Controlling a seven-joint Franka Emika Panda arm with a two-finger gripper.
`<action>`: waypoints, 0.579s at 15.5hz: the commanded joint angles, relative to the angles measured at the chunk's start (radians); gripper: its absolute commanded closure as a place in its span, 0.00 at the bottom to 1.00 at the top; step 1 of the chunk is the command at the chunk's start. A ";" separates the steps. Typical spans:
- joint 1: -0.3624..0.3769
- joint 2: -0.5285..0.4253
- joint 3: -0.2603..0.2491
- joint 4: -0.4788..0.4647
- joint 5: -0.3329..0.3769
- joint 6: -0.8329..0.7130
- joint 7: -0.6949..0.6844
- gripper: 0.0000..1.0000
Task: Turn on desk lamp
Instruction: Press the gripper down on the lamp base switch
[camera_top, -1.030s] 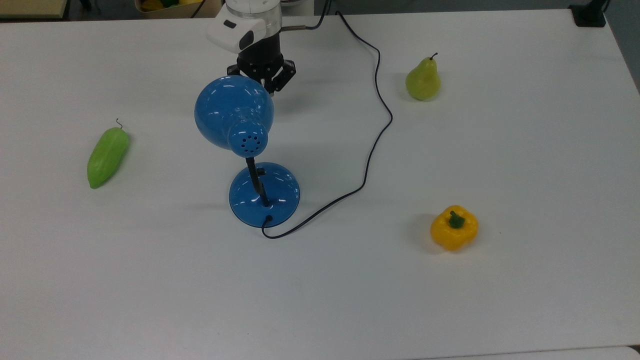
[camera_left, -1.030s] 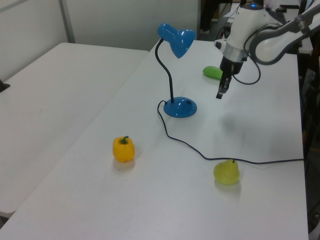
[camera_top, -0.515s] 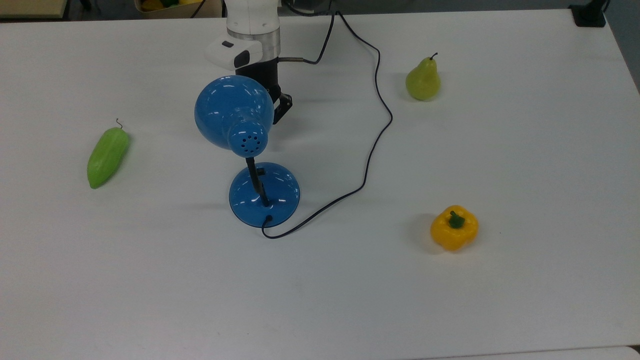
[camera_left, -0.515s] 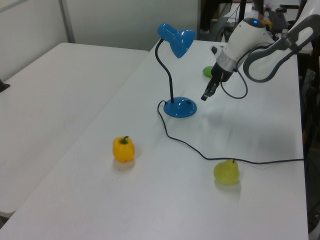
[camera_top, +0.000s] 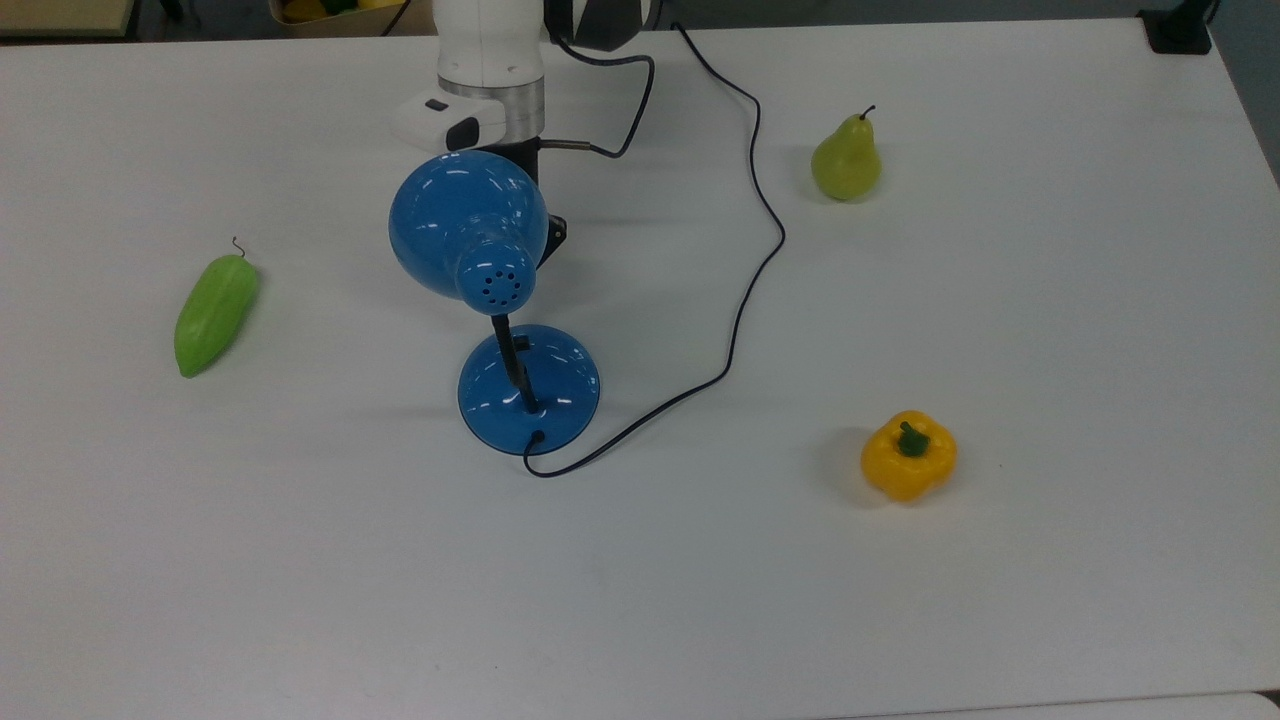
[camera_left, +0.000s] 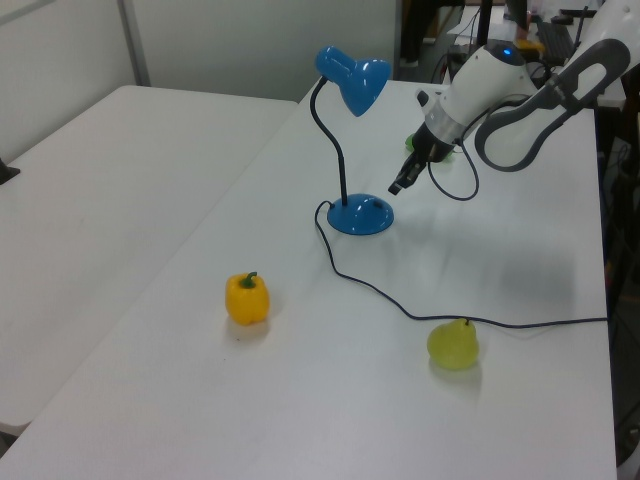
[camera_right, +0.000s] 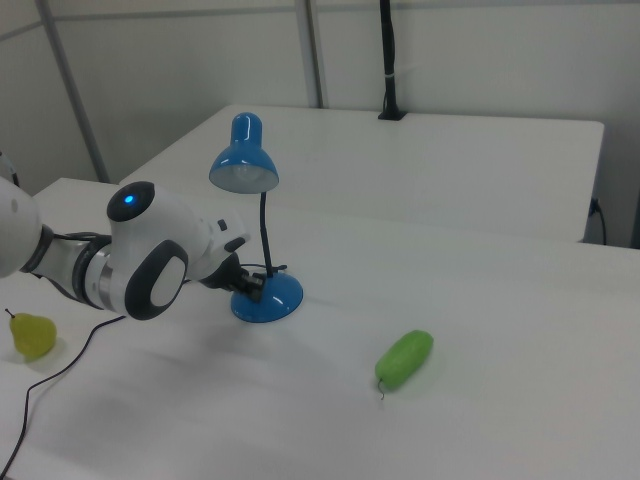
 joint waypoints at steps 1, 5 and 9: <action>-0.001 0.061 -0.004 0.078 0.006 0.018 0.039 1.00; 0.002 0.079 -0.004 0.087 0.006 0.018 0.044 1.00; 0.006 0.099 -0.002 0.104 0.006 0.018 0.044 1.00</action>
